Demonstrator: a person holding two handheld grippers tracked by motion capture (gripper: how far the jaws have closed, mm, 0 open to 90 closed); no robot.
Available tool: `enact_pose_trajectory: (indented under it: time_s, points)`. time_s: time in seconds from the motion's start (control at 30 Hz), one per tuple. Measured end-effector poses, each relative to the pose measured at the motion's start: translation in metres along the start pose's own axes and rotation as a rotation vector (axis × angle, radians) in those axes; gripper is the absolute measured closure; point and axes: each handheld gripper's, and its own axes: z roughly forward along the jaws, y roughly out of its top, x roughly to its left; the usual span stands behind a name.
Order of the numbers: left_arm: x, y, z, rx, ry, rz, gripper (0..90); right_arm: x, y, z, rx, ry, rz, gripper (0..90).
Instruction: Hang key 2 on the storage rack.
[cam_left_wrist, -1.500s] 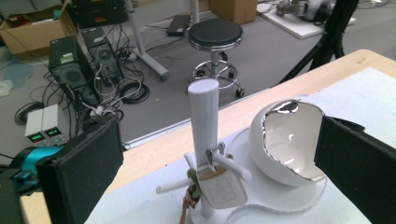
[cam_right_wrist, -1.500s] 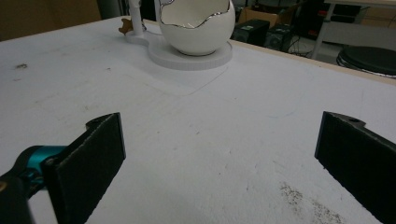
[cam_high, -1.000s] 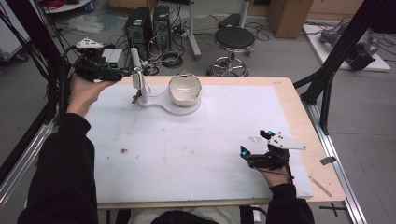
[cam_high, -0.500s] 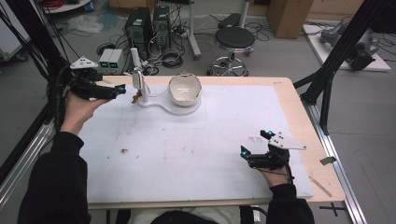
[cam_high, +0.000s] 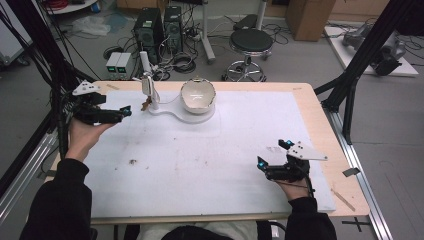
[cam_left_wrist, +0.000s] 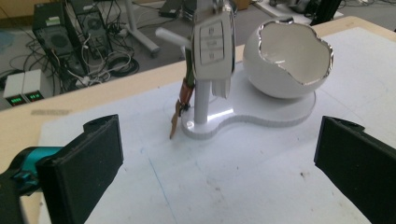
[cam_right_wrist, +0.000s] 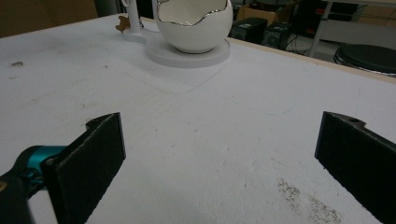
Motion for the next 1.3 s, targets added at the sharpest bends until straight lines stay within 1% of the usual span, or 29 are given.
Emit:
enact_pose_trajectory:
  time_s: [0.13,0.17,0.2,0.27,0.3,0.43,0.5,0.6,0.63,0.7,0.77,0.87,0.93,1.17,1.23,1.3]
  points:
    - [-0.001,-0.016,-0.001,-0.004,-0.008,-0.008,1.6,0.0,0.0,0.0,-0.001,0.0,-0.001,0.7]
    - [-0.002,-0.02,-0.002,-0.013,-0.023,-0.004,1.6,0.0,0.0,0.0,0.0,0.0,-0.001,0.7]
    - [-0.003,-0.022,-0.003,-0.016,-0.025,0.005,1.7,0.0,0.0,0.0,0.0,-0.002,-0.002,0.7]
    - [-0.005,-0.029,-0.005,-0.025,-0.024,0.017,1.7,0.0,0.0,0.0,-0.001,-0.003,0.0,0.7]
    - [-0.006,-0.033,-0.007,-0.036,-0.022,0.017,1.7,0.0,0.0,0.0,-0.001,-0.003,0.0,0.7]
    - [-0.007,-0.046,-0.014,-0.049,-0.019,0.02,1.7,0.001,0.0,0.0,0.001,-0.005,-0.004,0.7]
    - [-0.008,-0.053,-0.018,-0.057,-0.027,0.017,1.6,0.001,0.0,-0.001,0.001,-0.005,-0.005,0.7]
    - [-0.011,-0.062,-0.023,-0.054,-0.02,0.051,1.7,0.001,0.0,-0.001,0.004,-0.006,-0.003,0.7]
    - [-0.013,-0.066,-0.026,-0.07,-0.033,0.065,1.7,0.001,0.0,-0.001,0.003,-0.007,-0.005,0.7]
    - [-0.015,-0.072,-0.03,-0.088,-0.051,0.069,1.7,0.001,0.0,-0.001,0.003,-0.007,-0.002,0.7]
    - [-0.017,-0.077,-0.033,-0.092,-0.049,0.076,1.7,0.001,0.0,-0.001,0.007,-0.007,-0.003,0.7]
    - [-0.018,-0.086,-0.036,-0.086,-0.05,0.077,1.7,0.001,0.0,-0.001,0.007,-0.008,-0.004,0.7]
    - [-0.017,-0.093,-0.038,-0.077,-0.042,0.074,1.7,0.001,-0.001,-0.001,0.006,-0.009,-0.006,0.7]
    - [-0.01,-0.12,-0.044,-0.079,-0.025,0.042,1.7,0.0,-0.002,-0.002,0.009,-0.016,-0.002,0.7]
    - [-0.009,-0.128,-0.045,-0.067,-0.022,0.038,1.7,0.0,-0.002,-0.002,0.011,-0.019,-0.005,0.7]
    - [-0.008,-0.134,-0.048,-0.049,-0.015,0.048,1.7,0.0,-0.002,-0.001,0.017,-0.019,-0.005,0.7]
